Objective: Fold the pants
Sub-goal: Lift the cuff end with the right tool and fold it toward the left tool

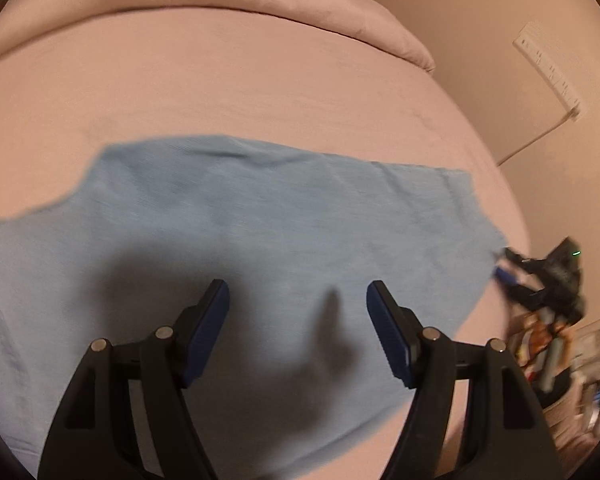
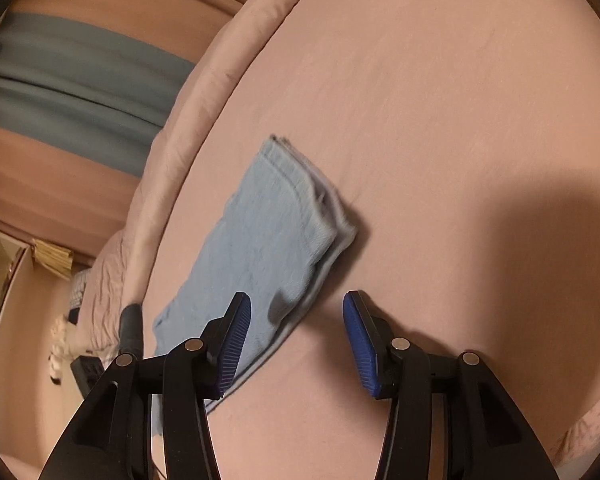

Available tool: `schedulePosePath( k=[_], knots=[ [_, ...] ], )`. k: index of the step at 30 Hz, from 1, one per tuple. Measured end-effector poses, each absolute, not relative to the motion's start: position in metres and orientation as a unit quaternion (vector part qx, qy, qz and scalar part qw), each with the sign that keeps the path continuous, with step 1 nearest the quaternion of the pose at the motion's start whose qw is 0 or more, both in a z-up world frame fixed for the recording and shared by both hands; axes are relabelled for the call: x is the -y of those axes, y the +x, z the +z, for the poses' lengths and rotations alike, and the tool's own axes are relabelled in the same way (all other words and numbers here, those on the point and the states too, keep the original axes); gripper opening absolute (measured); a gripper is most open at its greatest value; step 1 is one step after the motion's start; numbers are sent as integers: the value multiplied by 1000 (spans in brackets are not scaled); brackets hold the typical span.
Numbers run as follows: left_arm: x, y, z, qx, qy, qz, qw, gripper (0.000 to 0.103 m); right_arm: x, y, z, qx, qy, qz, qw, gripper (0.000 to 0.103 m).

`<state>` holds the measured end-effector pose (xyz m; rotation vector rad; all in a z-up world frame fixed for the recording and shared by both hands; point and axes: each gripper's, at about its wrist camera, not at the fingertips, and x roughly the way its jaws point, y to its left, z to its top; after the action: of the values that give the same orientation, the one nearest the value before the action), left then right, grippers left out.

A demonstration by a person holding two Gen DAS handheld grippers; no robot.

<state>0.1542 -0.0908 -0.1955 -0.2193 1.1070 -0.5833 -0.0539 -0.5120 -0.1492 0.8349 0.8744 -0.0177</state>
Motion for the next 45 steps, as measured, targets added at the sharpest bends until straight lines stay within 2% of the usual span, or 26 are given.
schedulePosePath(
  k=[8,10,11,12,15,19,23,24,26,28,34,36,37,38,39,40,41,43,44,45],
  knots=[
    [112,155,-198,-525,-166,-280,786,73,497,-22,-150,-380,391,-51,837,47],
    [116,155,-197,-526,-182,-288,780,73,491,-19,-147,-380,367,-63,847,30],
    [119,156,-196,-525,-184,-292,778,73,491,-19,-149,-381,364,-65,848,17],
    [122,156,-194,-524,-185,-296,777,73,492,-19,-149,-380,369,-65,846,15],
    [122,162,-199,-532,-217,-306,759,73,481,-16,-134,-374,339,-74,860,15],
    [105,170,-209,-534,-291,-305,732,73,420,2,-83,-358,189,-60,913,14],
    [90,171,-202,-516,-337,-323,718,73,337,16,-57,-348,38,-7,937,14],
    [86,170,-199,-509,-353,-331,712,74,317,20,-58,-350,6,4,937,14],
    [75,170,-196,-496,-390,-339,698,91,274,22,-68,-353,-55,32,933,14],
    [67,171,-200,-490,-429,-337,680,98,239,21,-84,-352,-98,61,929,14],
    [77,183,-219,-511,-460,-346,638,95,173,3,-143,-355,-179,114,910,14],
    [71,187,-221,-509,-464,-345,638,89,168,1,-148,-346,-190,112,912,14],
    [72,189,-220,-504,-467,-346,638,78,169,0,-147,-343,-186,112,914,14],
    [71,190,-219,-502,-468,-346,640,63,170,-1,-145,-340,-181,114,916,14],
    [71,192,-218,-499,-468,-346,642,52,172,-2,-142,-336,-174,117,918,14],
    [70,194,-216,-493,-469,-348,645,32,174,-5,-139,-330,-173,118,920,14],
    [71,195,-214,-488,-467,-350,649,20,175,-7,-135,-325,-178,118,922,14],
    [66,193,-208,-475,-461,-346,665,18,171,-15,-132,-315,-191,121,922,14],
    [63,191,-204,-465,-453,-344,678,12,165,-15,-131,-311,-196,123,922,14],
    [59,187,-197,-453,-436,-339,700,11,163,-16,-132,-309,-201,127,921,14]
  ],
)
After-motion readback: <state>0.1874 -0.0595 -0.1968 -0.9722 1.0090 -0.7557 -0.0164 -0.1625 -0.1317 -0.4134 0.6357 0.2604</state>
